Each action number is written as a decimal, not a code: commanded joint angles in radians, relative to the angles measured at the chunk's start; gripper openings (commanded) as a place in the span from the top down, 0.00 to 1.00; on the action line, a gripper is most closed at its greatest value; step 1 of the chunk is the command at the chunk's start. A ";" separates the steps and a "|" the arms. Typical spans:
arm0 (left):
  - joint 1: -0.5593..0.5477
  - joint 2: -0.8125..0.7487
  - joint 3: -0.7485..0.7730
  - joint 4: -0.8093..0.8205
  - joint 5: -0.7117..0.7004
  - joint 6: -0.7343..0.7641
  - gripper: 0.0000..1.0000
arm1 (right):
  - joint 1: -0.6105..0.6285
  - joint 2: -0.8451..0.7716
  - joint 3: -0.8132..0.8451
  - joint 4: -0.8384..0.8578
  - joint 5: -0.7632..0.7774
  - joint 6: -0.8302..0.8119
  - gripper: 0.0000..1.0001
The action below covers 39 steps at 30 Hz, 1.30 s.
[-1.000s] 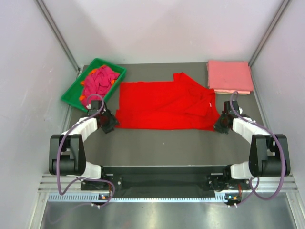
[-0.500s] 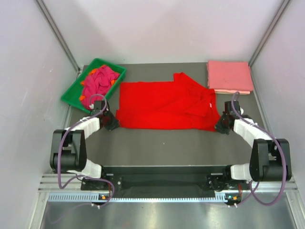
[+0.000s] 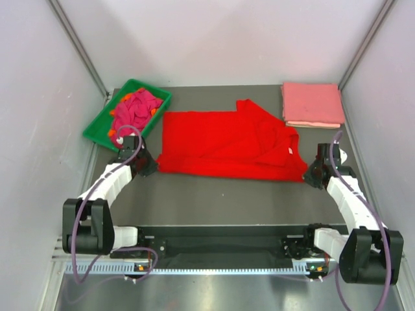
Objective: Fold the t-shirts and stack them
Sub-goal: Fold the tshirt
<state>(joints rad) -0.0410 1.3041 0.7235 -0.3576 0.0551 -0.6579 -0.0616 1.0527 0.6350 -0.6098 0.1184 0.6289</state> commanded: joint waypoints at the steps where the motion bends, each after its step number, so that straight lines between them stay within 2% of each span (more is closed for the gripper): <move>1: 0.003 -0.041 0.019 -0.066 -0.046 0.043 1.00 | -0.010 -0.036 0.038 -0.070 0.064 -0.017 1.00; 4: 0.000 -0.075 0.066 -0.112 -0.046 0.061 1.00 | -0.010 -0.062 0.095 -0.116 0.078 -0.024 1.00; 9: -0.002 -0.104 0.270 -0.234 -0.081 0.098 1.00 | -0.010 -0.091 0.261 -0.208 0.115 -0.034 1.00; 15: -0.003 -0.097 0.568 -0.391 -0.072 0.144 1.00 | -0.010 -0.083 0.593 -0.332 0.155 -0.067 1.00; 16: -0.003 -0.083 0.611 -0.412 -0.063 0.152 1.00 | -0.010 -0.082 0.689 -0.353 0.158 -0.081 1.00; 18: -0.003 -0.069 0.744 -0.478 -0.029 0.159 1.00 | -0.010 -0.079 0.785 -0.369 0.159 -0.096 1.00; 22: -0.003 -0.052 0.998 -0.567 -0.029 0.176 1.00 | -0.010 -0.057 1.081 -0.455 0.179 -0.138 1.00; 25: -0.003 -0.042 1.114 -0.621 -0.012 0.182 1.00 | -0.010 -0.045 1.233 -0.504 0.193 -0.175 1.00; 26: -0.003 -0.037 1.190 -0.635 -0.003 0.182 1.00 | -0.010 -0.048 1.259 -0.510 0.198 -0.185 1.00; 28: -0.008 -0.035 1.241 -0.646 0.014 0.176 1.00 | -0.010 -0.069 1.305 -0.507 0.195 -0.213 1.00; 36: -0.010 0.009 1.285 -0.612 0.029 0.165 1.00 | -0.010 -0.106 1.258 -0.409 0.127 -0.296 1.00; 39: -0.010 0.069 1.317 -0.586 0.022 0.178 1.00 | -0.011 -0.073 1.197 -0.294 0.061 -0.313 1.00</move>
<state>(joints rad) -0.0608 1.3155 2.0006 -0.9707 0.1272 -0.5045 -0.0616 0.9215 1.8713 -1.0290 0.1970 0.3779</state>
